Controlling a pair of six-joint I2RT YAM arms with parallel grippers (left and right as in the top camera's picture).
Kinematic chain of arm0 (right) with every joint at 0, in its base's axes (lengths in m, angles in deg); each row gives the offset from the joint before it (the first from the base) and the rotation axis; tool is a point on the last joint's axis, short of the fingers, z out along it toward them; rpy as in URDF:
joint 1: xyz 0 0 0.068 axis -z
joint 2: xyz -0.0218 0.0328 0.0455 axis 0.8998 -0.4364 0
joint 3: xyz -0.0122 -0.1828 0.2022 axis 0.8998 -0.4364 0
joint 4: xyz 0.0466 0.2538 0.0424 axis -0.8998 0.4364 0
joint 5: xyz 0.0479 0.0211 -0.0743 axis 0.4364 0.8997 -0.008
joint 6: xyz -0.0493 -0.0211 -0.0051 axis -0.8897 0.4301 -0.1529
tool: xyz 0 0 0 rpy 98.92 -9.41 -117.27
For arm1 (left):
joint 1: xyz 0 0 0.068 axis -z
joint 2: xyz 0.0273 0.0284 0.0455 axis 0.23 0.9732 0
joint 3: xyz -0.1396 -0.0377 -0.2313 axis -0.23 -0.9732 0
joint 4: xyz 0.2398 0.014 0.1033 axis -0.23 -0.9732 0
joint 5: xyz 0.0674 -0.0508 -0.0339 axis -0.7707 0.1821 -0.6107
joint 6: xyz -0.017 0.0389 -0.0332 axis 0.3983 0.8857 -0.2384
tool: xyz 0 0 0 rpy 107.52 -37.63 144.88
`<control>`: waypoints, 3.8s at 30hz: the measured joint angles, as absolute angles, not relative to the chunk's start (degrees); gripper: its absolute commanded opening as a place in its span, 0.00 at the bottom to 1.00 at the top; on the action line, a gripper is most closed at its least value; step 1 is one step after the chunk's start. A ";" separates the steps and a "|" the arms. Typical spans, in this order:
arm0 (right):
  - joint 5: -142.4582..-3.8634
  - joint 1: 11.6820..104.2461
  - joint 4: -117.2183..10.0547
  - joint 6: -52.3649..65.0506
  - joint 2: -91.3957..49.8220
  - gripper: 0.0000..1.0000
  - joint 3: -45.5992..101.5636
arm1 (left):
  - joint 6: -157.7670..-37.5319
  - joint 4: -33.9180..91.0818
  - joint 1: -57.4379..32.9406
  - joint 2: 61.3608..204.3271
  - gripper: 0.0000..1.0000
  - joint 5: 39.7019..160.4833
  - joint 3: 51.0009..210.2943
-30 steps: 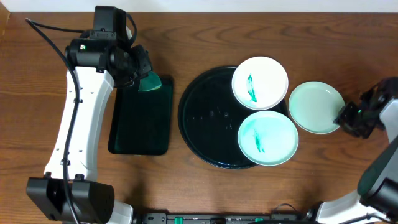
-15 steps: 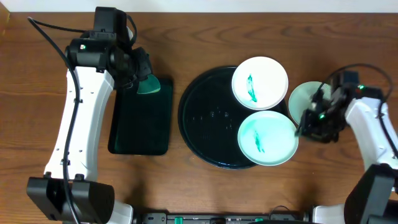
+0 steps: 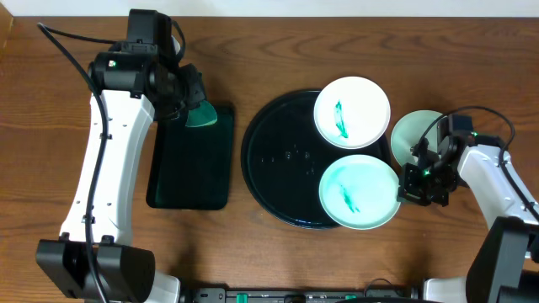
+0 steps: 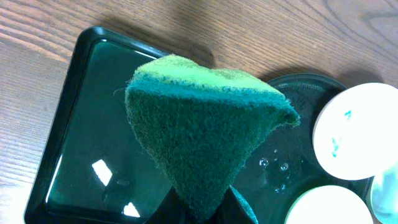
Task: Clean dirty plates on tray and stack at the side
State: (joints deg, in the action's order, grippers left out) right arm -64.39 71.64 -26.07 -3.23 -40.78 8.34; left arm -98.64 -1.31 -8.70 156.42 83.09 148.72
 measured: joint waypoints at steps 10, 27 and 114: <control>-62.48 57.21 -39.47 5.77 -30.76 0.01 8.34 | -98.64 -1.31 -8.70 156.42 0.07 83.09 148.72; -70.31 38.22 -58.47 30.69 -48.95 0.19 8.37 | -98.62 -1.29 -8.70 156.42 0.07 83.09 147.59; -71.05 38.33 -47.78 24.90 -61.65 0.01 24.43 | -110.77 16.20 13.97 178.14 0.07 84.95 131.67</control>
